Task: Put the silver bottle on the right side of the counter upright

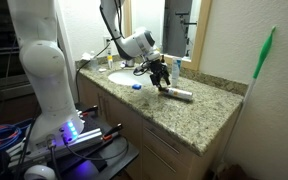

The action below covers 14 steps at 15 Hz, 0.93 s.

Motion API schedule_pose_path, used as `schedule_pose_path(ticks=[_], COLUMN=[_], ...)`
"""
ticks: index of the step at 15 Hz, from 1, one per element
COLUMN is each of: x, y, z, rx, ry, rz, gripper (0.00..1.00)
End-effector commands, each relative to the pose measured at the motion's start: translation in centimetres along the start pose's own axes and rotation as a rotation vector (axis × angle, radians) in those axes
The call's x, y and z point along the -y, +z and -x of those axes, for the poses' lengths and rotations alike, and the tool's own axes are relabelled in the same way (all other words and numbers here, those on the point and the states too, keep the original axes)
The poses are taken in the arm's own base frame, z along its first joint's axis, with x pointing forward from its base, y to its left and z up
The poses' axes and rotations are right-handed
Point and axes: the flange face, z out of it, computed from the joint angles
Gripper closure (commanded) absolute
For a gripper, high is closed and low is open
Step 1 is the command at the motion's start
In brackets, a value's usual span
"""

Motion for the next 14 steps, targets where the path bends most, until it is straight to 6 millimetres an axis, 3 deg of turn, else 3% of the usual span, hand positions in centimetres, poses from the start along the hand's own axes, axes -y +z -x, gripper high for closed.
schedule_pose_path(ticks=[1,3,8,13,14], x=[0.2,0.3,0.9,2.7,1.8], y=[0.4,0.9,0.6,3.2,1.7], z=[-1.3,-2.5,-1.1,-0.4,-0.3], rx=[-0.007,-0.013,-0.042,0.015,-0.009], ry=[0.015,0.027,-0.006,-0.154,-0.098], rz=[0.006,0.012,-0.011,-0.036,-0.023], gripper=[0.0,0.0,0.0,0.0,0.0])
